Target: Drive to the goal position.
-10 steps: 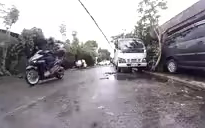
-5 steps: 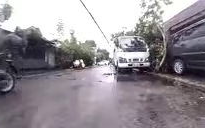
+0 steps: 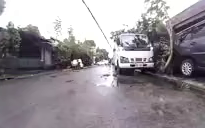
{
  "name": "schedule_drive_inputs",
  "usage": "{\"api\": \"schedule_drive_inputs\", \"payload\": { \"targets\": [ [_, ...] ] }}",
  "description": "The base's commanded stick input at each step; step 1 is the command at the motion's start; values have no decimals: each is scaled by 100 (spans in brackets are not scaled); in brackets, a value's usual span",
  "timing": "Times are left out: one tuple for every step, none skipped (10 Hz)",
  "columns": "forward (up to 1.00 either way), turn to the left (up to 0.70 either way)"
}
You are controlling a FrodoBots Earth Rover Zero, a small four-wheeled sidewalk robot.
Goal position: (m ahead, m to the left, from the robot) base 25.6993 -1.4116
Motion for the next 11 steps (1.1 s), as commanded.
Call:
{"api": "schedule_drive_inputs", "payload": {
  "targets": [
    [100,0],
    [100,0],
    [100,0],
    [100,23],
    [100,12],
    [100,0],
    [100,0],
    [100,0],
    [100,0],
    [100,0],
    [100,0]
  ]
}}
